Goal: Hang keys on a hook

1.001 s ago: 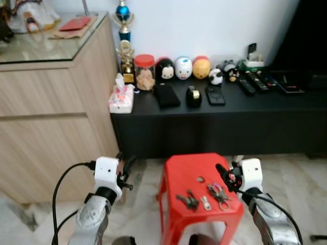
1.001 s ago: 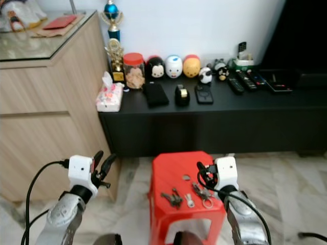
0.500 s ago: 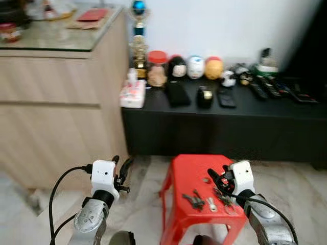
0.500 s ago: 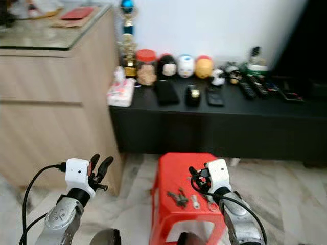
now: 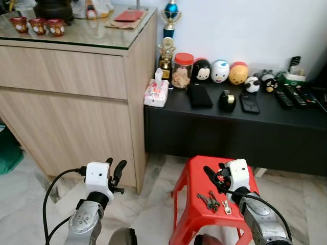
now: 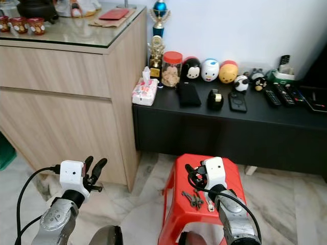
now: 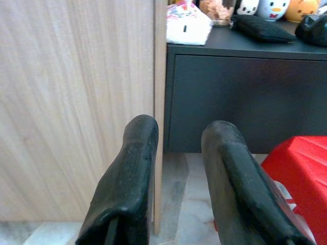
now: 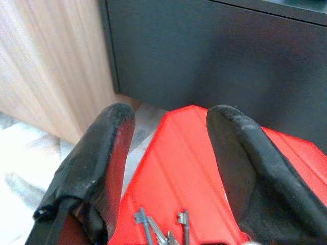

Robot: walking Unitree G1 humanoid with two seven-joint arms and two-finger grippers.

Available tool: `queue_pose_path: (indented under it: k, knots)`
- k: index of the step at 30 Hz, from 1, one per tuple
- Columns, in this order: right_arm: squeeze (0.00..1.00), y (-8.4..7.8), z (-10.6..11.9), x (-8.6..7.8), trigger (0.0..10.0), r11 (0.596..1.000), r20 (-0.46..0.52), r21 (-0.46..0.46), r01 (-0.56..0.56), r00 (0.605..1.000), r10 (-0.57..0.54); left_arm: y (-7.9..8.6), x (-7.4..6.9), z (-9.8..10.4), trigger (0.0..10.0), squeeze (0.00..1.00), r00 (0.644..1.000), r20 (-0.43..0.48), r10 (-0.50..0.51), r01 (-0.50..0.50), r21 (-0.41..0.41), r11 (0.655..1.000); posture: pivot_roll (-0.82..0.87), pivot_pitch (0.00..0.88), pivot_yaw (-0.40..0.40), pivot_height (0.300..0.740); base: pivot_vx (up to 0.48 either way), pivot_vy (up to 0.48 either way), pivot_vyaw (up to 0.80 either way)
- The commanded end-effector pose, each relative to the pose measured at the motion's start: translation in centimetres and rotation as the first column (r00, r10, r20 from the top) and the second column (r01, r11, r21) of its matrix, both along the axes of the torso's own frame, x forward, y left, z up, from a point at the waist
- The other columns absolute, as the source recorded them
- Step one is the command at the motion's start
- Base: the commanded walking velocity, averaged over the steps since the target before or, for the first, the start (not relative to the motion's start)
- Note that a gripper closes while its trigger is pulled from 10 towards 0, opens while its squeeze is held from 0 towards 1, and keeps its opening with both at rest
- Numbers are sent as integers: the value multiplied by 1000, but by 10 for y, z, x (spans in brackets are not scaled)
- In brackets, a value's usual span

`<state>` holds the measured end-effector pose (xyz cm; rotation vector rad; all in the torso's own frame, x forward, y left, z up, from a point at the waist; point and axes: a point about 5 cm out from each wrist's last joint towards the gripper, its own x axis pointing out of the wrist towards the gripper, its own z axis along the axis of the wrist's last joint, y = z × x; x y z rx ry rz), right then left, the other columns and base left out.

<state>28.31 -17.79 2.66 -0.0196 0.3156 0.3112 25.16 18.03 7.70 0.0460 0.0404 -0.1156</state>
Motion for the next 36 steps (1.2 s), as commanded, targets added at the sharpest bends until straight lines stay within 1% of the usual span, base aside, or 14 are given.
queue_pose_path:
  k: [1, 3, 4, 6, 8, 13, 15, 19, 22, 26, 29, 36]
  knots:
    - [0, -9, 4, 4, 10000, 998, 25, -9, 68, 997, -68, 0, -2, -1, 10000, 0, 1000, -7, -2, 2, 0, 1000, 47, 0, -81, 627, 0, 0, 0]
    - [0, -13, 3, 3, 10000, 992, 17, -6, 125, 992, -125, 2, -3, -2, 10000, 0, 1000, -9, 0, 0, 1, 1000, 41, 0, -77, 627, 0, 0, 0]
    - [0, -13, -1, 2, 10000, 987, -6, 22, 158, 987, -158, 2, -3, -3, 10000, 0, 1000, -13, 1, -1, 3, 1000, 41, 0, -77, 627, 0, 0, 0]
    - [0, -13, -2, 1, 10000, 986, -15, 35, 162, 987, -162, 2, -4, -3, 10000, 0, 1000, -15, 1, -1, 4, 1000, 41, 0, -77, 627, 0, 0, 0]
    - [0, -5, -7, -3, 10000, 994, -41, 14, 111, 993, -110, 2, -4, -3, 10000, 0, 1000, -14, 2, -2, 4, 1000, 47, 0, -76, 627, 0, 0, 0]
    - [0, -5, -8, -2, 10000, 995, -49, 9, 103, 994, -103, 2, -4, -2, 10000, 0, 1000, -16, -1, 1, 6, 1000, 46, 0, -75, 593, 0, 0, 0]
    - [0, -7, -7, -1, 10000, 995, -48, 8, 100, 994, -99, 1, -5, -3, 10000, 0, 1000, -18, -1, 1, 6, 1000, 50, 0, -76, 573, 0, 0, 0]
    - [0, -6, -6, 1, 10000, 995, -39, 6, 98, 995, -97, 2, -6, -3, 10000, 0, 1000, -19, 0, 0, 7, 1000, 51, 0, -78, 559, 0, 0, 0]
    - [0, -6, -6, 3, 10000, 995, -38, 2, 98, 994, -98, 3, -7, -3, 10000, 0, 1000, -20, 3, -3, 9, 1000, 50, 0, -76, 559, 0, 0, 0]
    - [0, -8, -12, 6, 10000, 993, -93, -90, 78, 992, -87, 3, -8, -3, 10000, 0, 1000, -22, 0, 0, 13, 1000, 59, 0, -76, 559, 0, 0, 0]
    - [0, -7, -10, 10, 10000, 993, -91, -95, 68, 993, -76, 4, -9, -2, 10000, 0, 1000, -23, 0, 0, 14, 1000, 62, 0, -75, 559, 0, 0, 0]
    - [0, -5, -2, 17, 10000, 996, -50, -57, 66, 996, -69, 5, -8, -2, 10000, 0, 1000, -21, 2, -2, 20, 1000, 68, 0, -72, 559, 0, 0, 0]
